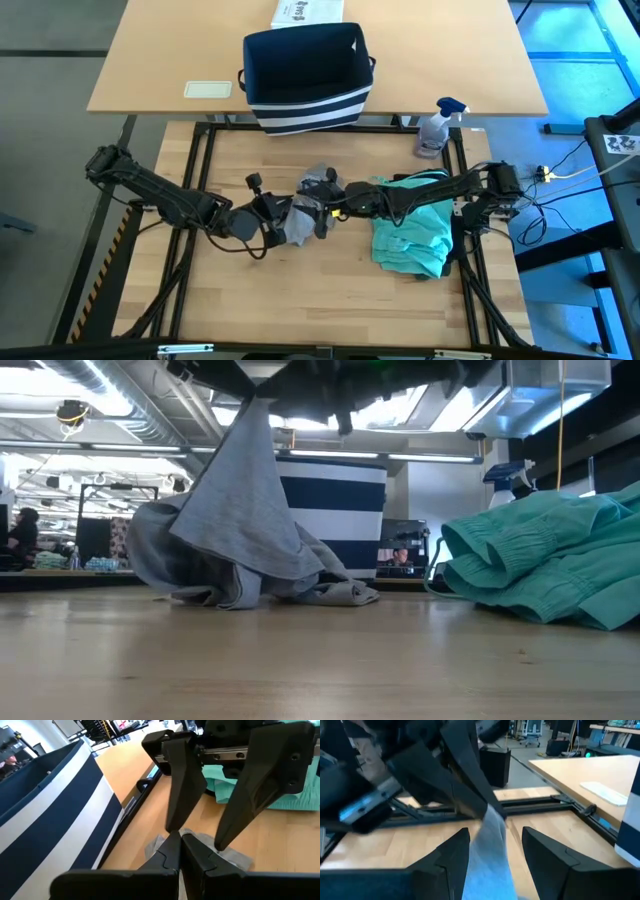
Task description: Fold Laundry from Bin
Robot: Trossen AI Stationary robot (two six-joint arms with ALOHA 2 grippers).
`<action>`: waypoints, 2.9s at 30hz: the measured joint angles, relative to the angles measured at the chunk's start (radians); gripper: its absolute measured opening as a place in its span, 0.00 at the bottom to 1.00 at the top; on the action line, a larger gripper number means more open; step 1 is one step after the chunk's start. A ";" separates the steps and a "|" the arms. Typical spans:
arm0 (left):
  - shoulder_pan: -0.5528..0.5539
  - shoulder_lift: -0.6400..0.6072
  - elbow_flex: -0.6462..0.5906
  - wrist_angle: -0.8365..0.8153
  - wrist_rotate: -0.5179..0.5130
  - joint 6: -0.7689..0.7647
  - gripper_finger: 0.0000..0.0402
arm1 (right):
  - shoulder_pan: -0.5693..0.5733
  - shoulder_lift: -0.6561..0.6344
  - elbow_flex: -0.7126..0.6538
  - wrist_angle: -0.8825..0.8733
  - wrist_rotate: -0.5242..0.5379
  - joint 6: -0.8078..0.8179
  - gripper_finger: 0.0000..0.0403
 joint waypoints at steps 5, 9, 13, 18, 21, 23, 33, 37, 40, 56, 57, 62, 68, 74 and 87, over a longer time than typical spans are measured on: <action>0.003 0.004 0.000 0.024 0.002 0.000 0.00 | 0.000 0.000 0.013 -0.001 0.014 0.012 0.45; 0.011 0.034 0.000 0.079 0.006 0.026 0.00 | 0.001 0.000 0.021 -0.004 0.020 0.021 0.45; 0.027 0.077 0.000 0.136 0.002 0.091 0.00 | 0.001 0.000 0.020 -0.026 0.022 0.020 0.45; 0.033 0.091 -0.001 0.214 -0.015 0.111 0.00 | 0.001 0.000 0.022 -0.061 0.042 0.021 0.45; 0.026 0.091 -0.001 0.273 -0.003 0.166 0.00 | 0.000 0.000 0.022 -0.093 0.104 0.022 0.45; 0.019 0.091 -0.001 0.292 -0.004 0.203 0.00 | -0.001 0.000 0.022 -0.114 0.137 0.021 0.45; -0.020 0.091 -0.001 0.273 -0.115 0.275 0.00 | 0.000 -0.009 0.022 -0.275 0.208 0.022 0.45; -0.028 0.091 -0.001 0.237 -0.165 0.284 0.00 | 0.000 -0.038 0.022 -0.314 0.213 0.022 0.45; -0.030 0.090 -0.001 0.218 -0.183 0.284 0.00 | 0.001 -0.071 0.022 -0.374 0.231 0.031 0.45; -0.035 0.090 -0.001 0.231 -0.103 0.285 0.00 | 0.000 -0.136 0.022 -0.550 0.337 0.020 0.45; -0.035 0.090 -0.001 0.231 -0.099 0.285 0.00 | 0.000 -0.136 0.022 -0.550 0.347 0.019 0.45; -0.035 0.090 -0.001 0.231 -0.052 0.288 0.00 | 0.000 -0.136 0.022 -0.556 0.415 0.010 0.45; -0.032 0.090 -0.001 0.231 -0.045 0.288 0.00 | 0.000 -0.136 0.022 -0.551 0.350 -0.041 0.45; -0.031 0.090 -0.001 0.231 -0.045 0.288 0.00 | 0.001 -0.144 0.022 -0.577 0.328 -0.086 0.45; 0.007 0.089 0.000 0.216 0.021 0.238 0.00 | 0.082 -0.233 0.021 -0.538 0.199 -0.086 0.45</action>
